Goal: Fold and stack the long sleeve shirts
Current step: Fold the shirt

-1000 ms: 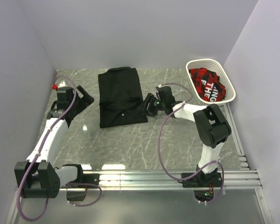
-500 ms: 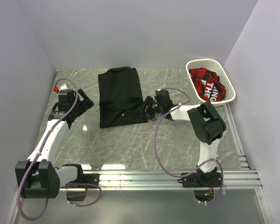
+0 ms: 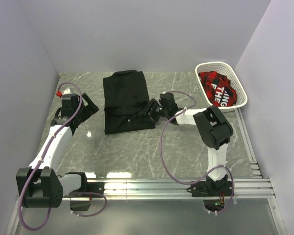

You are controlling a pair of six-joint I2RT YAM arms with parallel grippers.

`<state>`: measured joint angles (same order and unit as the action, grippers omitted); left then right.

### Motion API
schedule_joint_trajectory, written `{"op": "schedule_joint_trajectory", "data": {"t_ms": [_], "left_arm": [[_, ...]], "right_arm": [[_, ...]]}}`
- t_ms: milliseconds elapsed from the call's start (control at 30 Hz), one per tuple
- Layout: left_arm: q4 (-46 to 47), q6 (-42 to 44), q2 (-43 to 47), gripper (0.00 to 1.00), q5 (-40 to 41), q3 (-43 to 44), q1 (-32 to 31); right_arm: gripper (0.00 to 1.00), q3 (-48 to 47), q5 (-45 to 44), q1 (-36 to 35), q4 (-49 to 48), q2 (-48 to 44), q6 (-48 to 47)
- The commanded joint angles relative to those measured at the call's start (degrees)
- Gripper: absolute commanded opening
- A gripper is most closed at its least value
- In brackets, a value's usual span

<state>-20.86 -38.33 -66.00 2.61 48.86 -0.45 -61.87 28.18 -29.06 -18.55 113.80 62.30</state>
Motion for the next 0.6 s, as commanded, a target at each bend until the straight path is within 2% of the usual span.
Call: {"op": "schedule_joint_trajectory", "data": {"t_ms": [0, 300, 567], "left_arm": [[1.7, 0.5, 0.0, 0.99, -0.7, 0.6, 0.1], [1.8, 0.4, 0.0, 0.99, -1.6, 0.2, 0.1], [1.9, 0.4, -1.2, 0.99, -4.2, 0.0, 0.2]], "right_arm": [[0.57, -5.7, 0.6, -0.5, -4.0, 1.9, 1.9], [0.57, -20.6, 2.2, -0.4, -5.5, 11.8, 5.1], [0.58, -31.7, 1.0, 1.5, -5.2, 15.7, 6.1]]}}
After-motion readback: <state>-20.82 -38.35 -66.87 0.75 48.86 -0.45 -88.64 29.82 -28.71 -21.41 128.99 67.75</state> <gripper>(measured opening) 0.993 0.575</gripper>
